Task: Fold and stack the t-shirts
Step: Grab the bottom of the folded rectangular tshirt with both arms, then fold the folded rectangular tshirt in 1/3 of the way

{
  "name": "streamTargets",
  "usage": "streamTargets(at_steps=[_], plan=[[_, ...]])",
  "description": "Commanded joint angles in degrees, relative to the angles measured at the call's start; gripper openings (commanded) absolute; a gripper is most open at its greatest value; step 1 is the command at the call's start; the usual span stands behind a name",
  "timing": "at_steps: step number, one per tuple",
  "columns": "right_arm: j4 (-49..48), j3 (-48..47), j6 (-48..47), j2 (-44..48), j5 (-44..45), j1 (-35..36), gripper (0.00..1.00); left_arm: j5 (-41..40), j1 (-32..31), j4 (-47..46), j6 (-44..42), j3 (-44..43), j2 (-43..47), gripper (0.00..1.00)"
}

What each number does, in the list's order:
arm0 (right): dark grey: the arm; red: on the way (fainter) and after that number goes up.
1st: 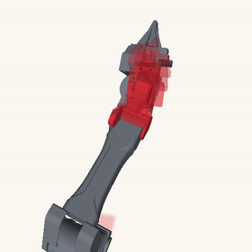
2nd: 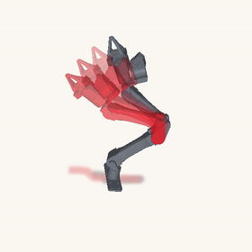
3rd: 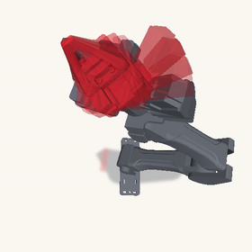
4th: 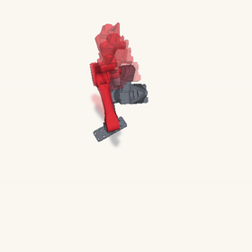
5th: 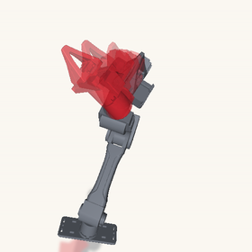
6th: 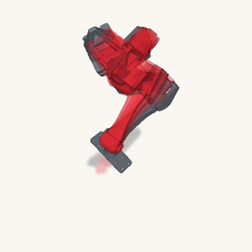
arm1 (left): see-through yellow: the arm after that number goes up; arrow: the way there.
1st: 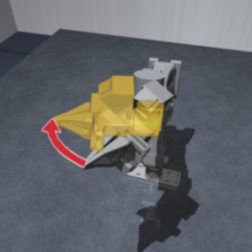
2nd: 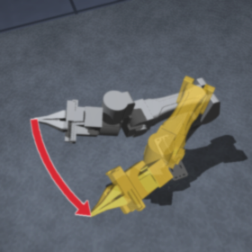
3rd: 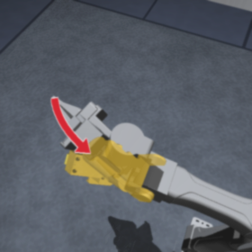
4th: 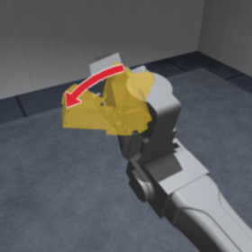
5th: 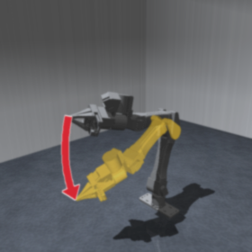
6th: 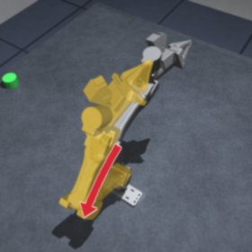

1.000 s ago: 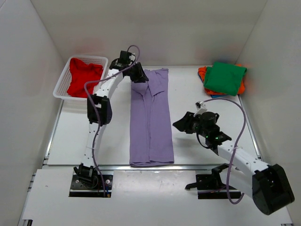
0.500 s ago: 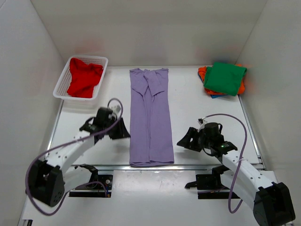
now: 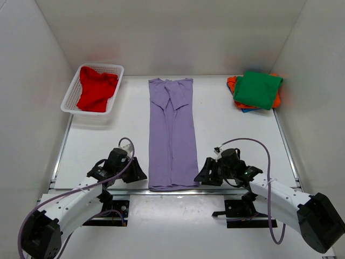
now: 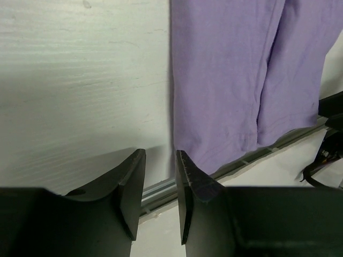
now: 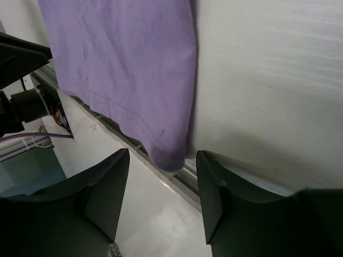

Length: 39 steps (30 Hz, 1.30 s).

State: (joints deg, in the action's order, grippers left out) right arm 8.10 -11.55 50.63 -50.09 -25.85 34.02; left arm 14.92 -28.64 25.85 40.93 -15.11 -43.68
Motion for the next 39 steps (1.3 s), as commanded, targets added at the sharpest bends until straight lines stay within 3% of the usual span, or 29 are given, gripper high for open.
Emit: streamTargets(at_steps=[1, 9, 13, 16, 18, 20, 21, 27, 31, 39], plan=[[-2.2, 1.8, 2.4, -2.8, 2.5, 2.6, 0.5, 0.0, -1.5, -4.7, 4.4, 1.9, 1.2, 0.41], [-4.9, 0.9, 4.0, -7.3, 2.9, 5.1, 0.47, -0.3, -5.5, -8.6, 7.3, 2.1, -1.2, 0.45], [-6.1, 1.4, 3.6, -8.9, 2.6, 4.9, 0.38, -1.3, -7.9, -9.8, 8.9, 3.0, -1.9, 0.43], [-6.4, 0.6, 3.4, -9.9, 2.1, 5.0, 0.28, -1.0, -10.1, -11.6, 9.1, 3.8, -4.0, 0.32], [-6.0, 0.3, 3.2, -10.9, 1.5, 5.1, 0.23, -0.9, -11.3, -12.3, 9.8, 4.3, -5.3, 0.15], [-5.3, -0.5, 2.9, -11.2, 0.9, 5.0, 0.1, -1.5, -12.3, -12.0, 10.0, 4.6, -5.7, 0.0], [-4.2, -0.6, 2.5, -11.0, 0.4, 4.7, 0.01, -1.3, -12.3, -11.2, 9.5, 4.2, -5.8, 0.0], [1.9, -7.4, -1.0, -11.4, -4.1, 1.1, 0.0, -0.2, -8.2, -5.8, 5.6, -4.2, -7.6, 0.0], [5.9, -13.5, -5.1, -14.3, -8.3, -4.1, 0.0, 1.8, -4.9, -2.3, 0.0, -13.2, -14.4, 0.0], [12.5, -31.8, -12.8, -27.8, -14.0, -12.0, 0.0, 7.0, 6.6, -3.1, -5.6, -25.0, -26.3, 0.0]])
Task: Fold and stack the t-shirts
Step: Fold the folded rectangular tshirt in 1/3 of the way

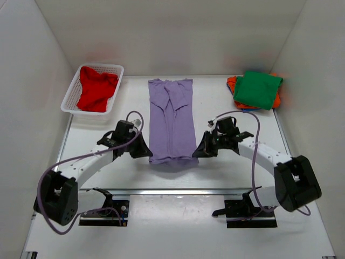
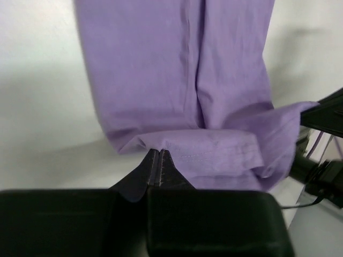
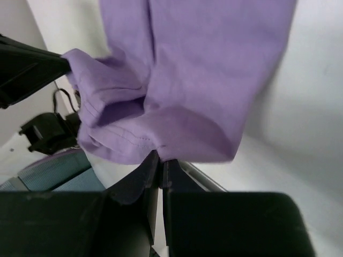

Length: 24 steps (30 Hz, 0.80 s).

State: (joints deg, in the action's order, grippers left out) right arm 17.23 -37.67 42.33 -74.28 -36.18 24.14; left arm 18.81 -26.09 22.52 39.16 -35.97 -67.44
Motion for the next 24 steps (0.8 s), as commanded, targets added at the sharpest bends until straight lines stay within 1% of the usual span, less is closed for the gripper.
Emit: streamTargets(at_steps=[1, 3, 4, 5, 11, 14, 16, 17, 18, 19, 20, 21, 22, 23, 24], plan=[[3.2, -7.1, -5.6, -5.9, -4.3, -3.1, 0.0, 3.4, 5.9, 0.6, -4.9, -5.2, -3.7, 0.0], [4.2, -12.5, -6.8, -9.8, -4.9, -4.8, 0.0, 4.2, 8.1, 1.2, -6.6, -9.2, -7.3, 0.0], [5.8, -15.2, -7.9, -12.3, -5.2, -5.2, 0.0, 4.6, 8.9, 0.9, -7.5, -12.7, -11.4, 0.0], [5.9, -17.0, -9.1, -13.8, -5.6, -5.8, 0.0, 5.3, 9.3, 0.3, -8.2, -14.3, -12.6, 0.0], [8.8, -32.4, -12.3, -27.0, -6.4, -9.0, 0.0, 7.2, 12.5, -2.1, -8.0, -25.2, -26.1, 0.0], [10.8, -38.8, -14.3, -32.4, -6.0, -10.7, 0.0, 6.8, 13.8, -2.6, -7.9, -31.3, -32.7, 0.0], [11.9, -45.7, -14.4, -38.2, -6.4, -11.7, 0.0, 7.3, 14.4, -2.5, -7.7, -37.6, -38.8, 0.0], [12.4, -50.2, -15.6, -41.1, -6.8, -12.1, 0.0, 7.6, 15.0, -1.9, -7.1, -39.3, -40.3, 0.0], [13.6, -54.9, -16.0, -44.3, -6.7, -13.1, 0.01, 8.5, 15.6, -1.9, -6.7, -42.5, -43.0, 0.05], [15.4, -57.4, -17.0, -46.0, -6.5, -13.1, 0.02, 8.8, 15.9, -2.3, -6.0, -45.4, -45.7, 0.12], [16.1, -62.4, -16.9, -49.2, -6.4, -13.8, 0.06, 9.2, 16.5, -2.4, -5.6, -48.2, -46.8, 0.18], [17.8, -65.1, -17.8, -51.6, -6.2, -14.3, 0.14, 9.9, 17.0, -2.9, -4.6, -49.5, -48.9, 0.19], [18.0, -69.0, -17.6, -53.6, -6.4, -14.8, 0.2, 9.8, 17.3, -3.2, -4.0, -51.9, -50.3, 0.19], [18.4, -72.0, -17.3, -54.5, -6.4, -14.6, 0.29, 9.7, 17.8, -3.4, -3.3, -53.9, -51.3, 0.21], [18.3, -74.6, -17.4, -55.8, -5.9, -15.3, 0.33, 9.6, 18.6, -3.9, -2.5, -54.7, -51.7, 0.35]])
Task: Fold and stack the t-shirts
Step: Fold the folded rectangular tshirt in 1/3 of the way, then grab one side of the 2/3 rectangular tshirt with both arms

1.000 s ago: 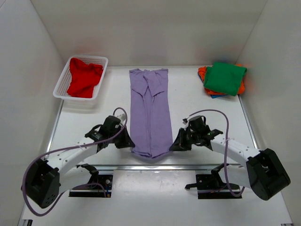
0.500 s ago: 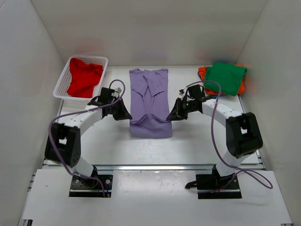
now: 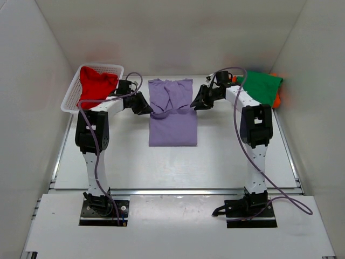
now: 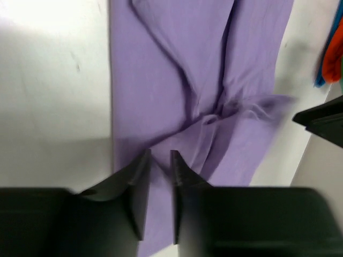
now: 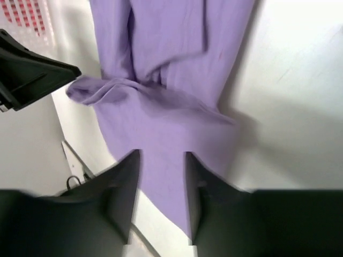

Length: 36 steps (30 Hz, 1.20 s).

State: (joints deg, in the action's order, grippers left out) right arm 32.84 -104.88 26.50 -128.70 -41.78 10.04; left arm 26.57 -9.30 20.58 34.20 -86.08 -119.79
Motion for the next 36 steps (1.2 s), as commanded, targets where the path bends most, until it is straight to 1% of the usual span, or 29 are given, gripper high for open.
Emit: streamTargets(at_steps=[1, 2, 3, 4, 5, 7, 8, 9, 10, 11, 13, 14, 16, 17, 18, 21, 23, 26, 29, 30, 35, 36], plan=[[3.8, -8.6, -1.3, -1.6, 0.0, -1.3, 0.39, 2.7, 2.0, -3.4, 3.8, -4.6, 0.9, 0.4], [5.1, -10.1, -1.7, -1.7, 0.8, -1.2, 0.44, 2.6, 2.5, -4.8, 4.7, -4.1, 1.2, 0.4], [5.7, -9.9, -2.6, -1.8, 1.8, -1.0, 0.47, 3.0, 3.1, -5.1, 5.1, -3.0, 1.7, 0.4], [5.9, -8.3, -2.8, -0.5, 2.3, -1.3, 0.47, 3.5, 3.2, -6.1, 5.9, -2.3, 2.1, 0.4], [5.5, -6.7, -3.0, 1.8, 3.3, -1.3, 0.5, 3.5, 3.5, -7.3, 6.4, 0.4, 3.5, 0.41], [2.9, 2.0, -2.9, 5.3, 3.6, -1.0, 0.5, 3.7, 3.8, -9.1, 6.8, 5.0, 6.1, 0.4], [0.8, 4.8, -2.5, 6.5, 3.7, -1.0, 0.5, 4.0, 3.4, -10.5, 7.0, 9.2, 8.3, 0.4], [-1.7, 10.8, -1.9, 9.9, 4.2, -1.0, 0.5, 3.6, 3.2, -11.7, 7.3, 14.0, 10.6, 0.4], [-3.3, 16.5, -1.2, 13.3, 4.5, -1.1, 0.5, 3.4, 2.9, -12.4, 6.9, 15.7, 11.8, 0.41], [-5.4, 19.3, -0.6, 16.3, 4.5, -1.1, 0.5, 3.1, 2.4, -13.6, 7.2, 20.0, 14.3, 0.42], [-10.7, 30.5, 0.9, 20.3, 4.3, -0.9, 0.49, 2.0, 0.5, -14.3, 6.9, 26.8, 18.2, 0.45], [-11.8, 32.6, 1.8, 22.9, 4.6, -0.6, 0.5, 1.6, -0.6, -14.9, 6.4, 28.5, 19.1, 0.46], [-16.1, 41.1, 4.2, 25.9, 5.1, 0.8, 0.52, 0.8, -1.9, -16.5, 6.9, 34.4, 21.8, 0.45], [-17.3, 44.9, 4.9, 27.4, 5.4, 1.3, 0.52, 0.6, -2.8, -18.3, 7.8, 35.4, 22.2, 0.46], [-19.5, 46.3, 6.2, 28.2, 5.9, 2.3, 0.52, 0.4, -3.3, -19.4, 8.3, 38.0, 23.2, 0.46], [-24.1, 53.6, 10.3, 29.9, 6.6, 4.4, 0.54, -1.3, -5.8, -20.0, 9.7, 40.4, 24.7, 0.46], [-27.9, 55.8, 12.3, 29.8, 7.2, 5.9, 0.55, -2.5, -6.6, -20.0, 9.8, 42.4, 25.8, 0.47], [-30.8, 57.5, 14.5, 29.6, 8.6, 6.8, 0.55, -3.7, -6.6, -19.9, 10.9, 44.3, 27.1, 0.47], [-31.6, 57.3, 14.7, 28.1, 9.5, 6.7, 0.54, -4.3, -5.8, -21.7, 11.1, 46.0, 27.7, 0.46], [-32.1, 57.4, 14.8, 27.3, 9.3, 6.4, 0.55, -3.5, -5.8, -21.5, 11.2, 45.8, 27.8, 0.47], [-32.6, 57.8, 14.5, 26.7, 9.6, 5.0, 0.54, -5.0, -6.3, -20.6, 11.0, 45.5, 30.0, 0.52], [-32.4, 58.0, 14.5, 26.5, 9.7, 4.9, 0.54, -4.9, -6.5, -20.6, 11.0, 45.1, 30.2, 0.51]])
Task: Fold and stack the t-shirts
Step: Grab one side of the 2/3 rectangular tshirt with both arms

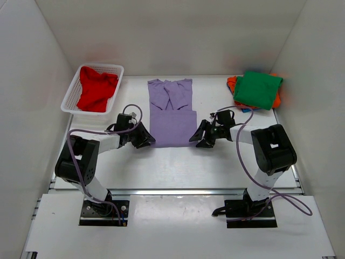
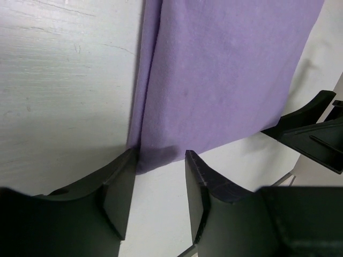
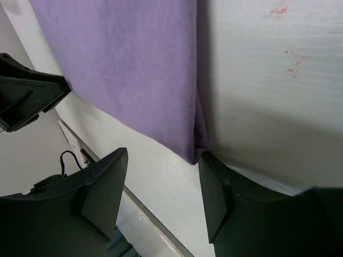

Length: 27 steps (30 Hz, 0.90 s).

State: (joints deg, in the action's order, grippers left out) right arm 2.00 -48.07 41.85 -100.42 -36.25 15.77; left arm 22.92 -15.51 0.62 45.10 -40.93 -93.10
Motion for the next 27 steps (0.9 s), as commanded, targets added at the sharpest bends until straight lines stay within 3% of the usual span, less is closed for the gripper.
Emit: streamTargets(at_steps=[1, 15, 17, 19, 20, 23, 27], plan=[[-1.5, 1.3, -0.9, -2.0, 3.7, -0.8, 0.53, -1.5, -0.7, 1.4, 0.1, -0.3, 3.4, 0.53], [-1.6, 1.6, -1.3, -2.8, 4.3, -1.1, 0.52, -3.0, -3.3, 1.2, 2.0, 2.6, 2.1, 0.57], [-1.6, 1.8, -1.4, -3.0, 4.0, -1.3, 0.49, -4.2, -3.9, 0.7, 2.0, 3.1, 2.0, 0.56], [-1.6, 1.9, -1.2, -3.6, 3.9, -1.4, 0.38, -4.4, -4.0, 0.0, 2.6, 3.1, 2.0, 0.43], [-1.6, 1.8, -1.2, -4.0, 3.6, -1.4, 0.32, -4.4, -4.1, 0.3, 2.7, 3.1, 1.6, 0.43], [-1.5, 1.8, -1.6, -4.5, 3.7, -1.2, 0.22, -3.8, -3.5, 2.0, 1.7, 3.0, 2.8, 0.51], [-1.5, 1.3, -2.0, -4.8, 4.2, -1.1, 0.21, -4.4, -1.7, 2.8, 1.3, 5.2, 7.3, 0.54]])
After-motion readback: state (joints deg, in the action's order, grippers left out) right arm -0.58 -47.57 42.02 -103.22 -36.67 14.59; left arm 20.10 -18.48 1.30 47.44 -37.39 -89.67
